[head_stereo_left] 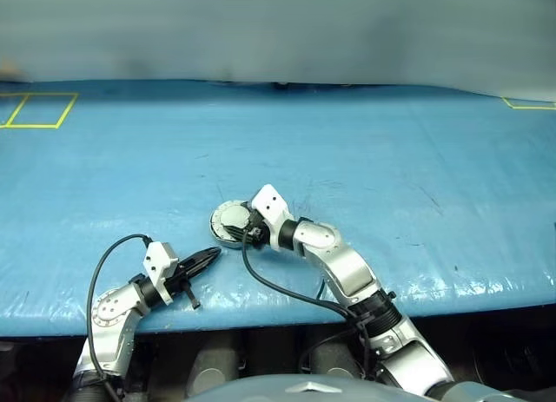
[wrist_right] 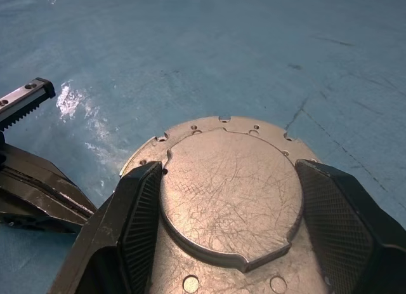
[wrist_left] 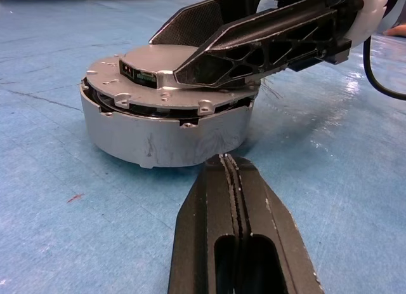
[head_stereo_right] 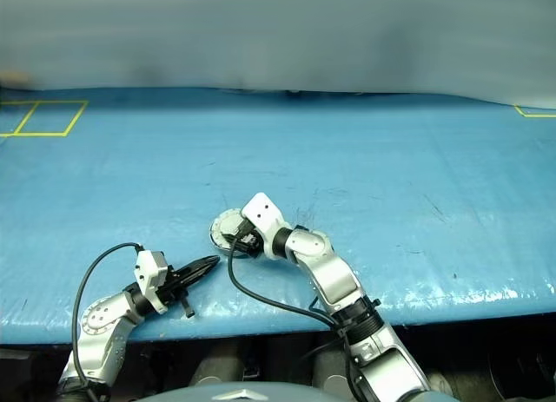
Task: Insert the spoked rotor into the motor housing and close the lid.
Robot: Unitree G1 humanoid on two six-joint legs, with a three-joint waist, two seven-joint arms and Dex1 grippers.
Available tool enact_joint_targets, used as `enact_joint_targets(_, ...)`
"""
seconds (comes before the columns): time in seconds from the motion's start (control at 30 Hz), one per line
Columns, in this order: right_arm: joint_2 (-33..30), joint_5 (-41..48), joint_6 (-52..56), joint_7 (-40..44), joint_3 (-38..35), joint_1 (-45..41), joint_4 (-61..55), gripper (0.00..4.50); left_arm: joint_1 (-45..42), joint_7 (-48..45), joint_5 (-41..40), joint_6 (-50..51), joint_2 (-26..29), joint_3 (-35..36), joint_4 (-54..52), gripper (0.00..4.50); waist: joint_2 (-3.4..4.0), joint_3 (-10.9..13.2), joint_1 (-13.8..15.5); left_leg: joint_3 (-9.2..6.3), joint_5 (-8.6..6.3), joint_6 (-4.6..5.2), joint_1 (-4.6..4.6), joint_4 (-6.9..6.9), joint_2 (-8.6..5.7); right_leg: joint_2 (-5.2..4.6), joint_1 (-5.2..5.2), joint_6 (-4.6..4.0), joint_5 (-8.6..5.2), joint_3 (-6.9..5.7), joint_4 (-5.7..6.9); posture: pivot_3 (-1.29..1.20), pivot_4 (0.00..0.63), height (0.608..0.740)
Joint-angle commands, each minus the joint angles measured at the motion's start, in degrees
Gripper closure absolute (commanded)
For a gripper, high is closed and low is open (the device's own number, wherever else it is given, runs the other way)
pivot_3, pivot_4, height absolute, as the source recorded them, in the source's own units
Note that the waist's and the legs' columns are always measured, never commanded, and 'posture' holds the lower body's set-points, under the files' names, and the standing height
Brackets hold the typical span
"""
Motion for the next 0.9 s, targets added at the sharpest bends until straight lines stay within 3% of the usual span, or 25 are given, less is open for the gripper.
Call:
enact_joint_targets(0.03,0.49,-0.87,2.56,-1.09,1.14,1.17,1.14,1.53,0.07,0.30,0.29,-1.00,-0.06,-0.15,0.19,4.50,0.05,-0.04,-0.08,0.00,0.00,-0.01,0.01,0.00,0.00,0.00,0.01,0.04,-0.03,0.00,0.00,0.00,0.150,0.740)
enact_joint_targets(0.9,1.88,-4.12,5.90,-6.95,3.23,0.02,1.29,1.53,0.17,0.42,0.32,-2.19,0.18,-0.35,2.45,4.50,0.26,-0.17,-0.50,0.00,0.04,-0.07,0.14,-0.22,0.01,-0.08,0.00,0.16,-0.17,0.01,0.00,0.00,0.150,0.740)
